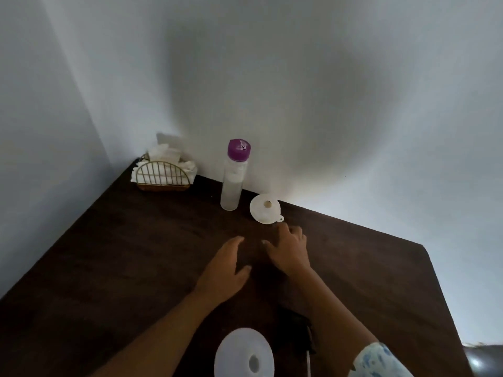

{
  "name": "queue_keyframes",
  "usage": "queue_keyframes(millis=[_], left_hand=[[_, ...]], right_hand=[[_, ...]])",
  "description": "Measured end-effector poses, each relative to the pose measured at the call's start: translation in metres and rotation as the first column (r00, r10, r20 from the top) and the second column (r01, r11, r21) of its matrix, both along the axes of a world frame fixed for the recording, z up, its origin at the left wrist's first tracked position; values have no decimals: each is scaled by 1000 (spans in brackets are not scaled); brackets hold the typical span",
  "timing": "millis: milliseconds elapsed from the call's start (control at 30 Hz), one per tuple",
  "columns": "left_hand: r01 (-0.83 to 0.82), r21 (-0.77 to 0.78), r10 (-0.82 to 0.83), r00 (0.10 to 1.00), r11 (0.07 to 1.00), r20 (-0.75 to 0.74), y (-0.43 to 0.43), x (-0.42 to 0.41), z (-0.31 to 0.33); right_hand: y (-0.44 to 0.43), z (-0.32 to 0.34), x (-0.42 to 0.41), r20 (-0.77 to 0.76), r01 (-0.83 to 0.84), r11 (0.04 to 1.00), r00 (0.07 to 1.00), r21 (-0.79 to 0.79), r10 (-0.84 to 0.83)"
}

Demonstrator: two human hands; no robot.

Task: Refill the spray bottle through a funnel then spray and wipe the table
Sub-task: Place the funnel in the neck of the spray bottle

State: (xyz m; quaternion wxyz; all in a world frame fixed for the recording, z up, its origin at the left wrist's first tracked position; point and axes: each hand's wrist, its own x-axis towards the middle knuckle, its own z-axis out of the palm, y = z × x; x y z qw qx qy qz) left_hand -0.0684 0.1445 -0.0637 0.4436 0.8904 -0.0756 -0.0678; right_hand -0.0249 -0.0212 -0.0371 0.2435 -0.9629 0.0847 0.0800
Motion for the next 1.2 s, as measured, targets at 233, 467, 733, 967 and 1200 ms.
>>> queue_keyframes(millis=[233,467,733,967,1200], left_hand=[[57,196,-64,997,979,31,-16,28,-34],[111,505,-189,976,856,106,-4,14,-54],[205,574,-208,976,793,-62,3,-6,-43],[343,340,-241,920,876,-308,24,-35,3],[184,-27,-186,972,983,-145,36,-77,36]], right_hand=[[-6,-17,66,13,-154,987,988,-34,155],[-4,-28,65,110,-157,985,980,-65,163],[2,0,14,163,-62,994,986,92,47],[0,60,-85,213,9,966,975,257,-65],[8,119,-182,232,165,809,908,565,-347]])
